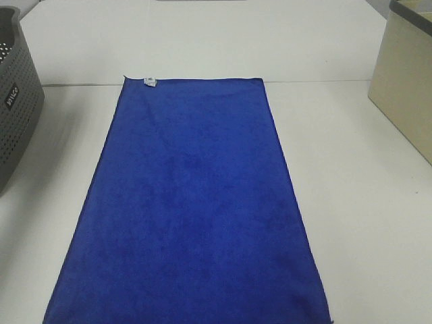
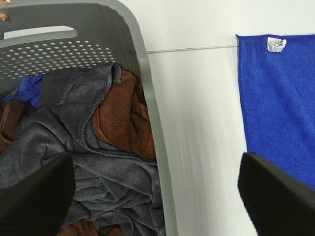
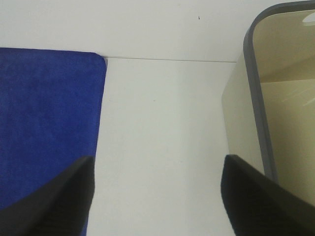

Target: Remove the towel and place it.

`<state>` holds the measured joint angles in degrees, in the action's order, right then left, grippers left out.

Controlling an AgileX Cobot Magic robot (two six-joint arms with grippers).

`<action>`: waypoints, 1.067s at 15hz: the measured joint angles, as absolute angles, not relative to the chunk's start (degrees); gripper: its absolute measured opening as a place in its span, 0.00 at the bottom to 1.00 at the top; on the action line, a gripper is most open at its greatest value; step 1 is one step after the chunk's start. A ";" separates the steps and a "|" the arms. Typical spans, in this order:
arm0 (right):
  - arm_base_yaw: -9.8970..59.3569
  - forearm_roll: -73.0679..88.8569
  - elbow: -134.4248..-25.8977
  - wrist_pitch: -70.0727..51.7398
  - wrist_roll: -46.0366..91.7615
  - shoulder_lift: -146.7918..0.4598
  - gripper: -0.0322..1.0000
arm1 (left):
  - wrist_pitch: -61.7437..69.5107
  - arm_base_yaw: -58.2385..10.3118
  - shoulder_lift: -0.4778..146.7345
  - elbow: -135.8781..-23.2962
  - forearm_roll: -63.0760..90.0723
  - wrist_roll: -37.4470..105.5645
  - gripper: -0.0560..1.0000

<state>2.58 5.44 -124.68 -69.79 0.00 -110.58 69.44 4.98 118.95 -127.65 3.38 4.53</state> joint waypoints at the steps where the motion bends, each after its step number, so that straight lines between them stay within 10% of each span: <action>1: 2.64 5.73 -124.39 -69.73 0.00 -109.72 0.72 | 69.44 5.10 117.63 -126.05 3.44 4.58 0.85; 16: 2.69 4.35 -49.68 -70.07 -3.67 -35.47 0.71 | 61.59 5.21 48.30 -58.21 -2.75 6.02 0.85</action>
<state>2.69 4.35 -49.68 -70.07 -3.67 -35.47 61.59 5.21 48.30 -58.21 -2.75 6.02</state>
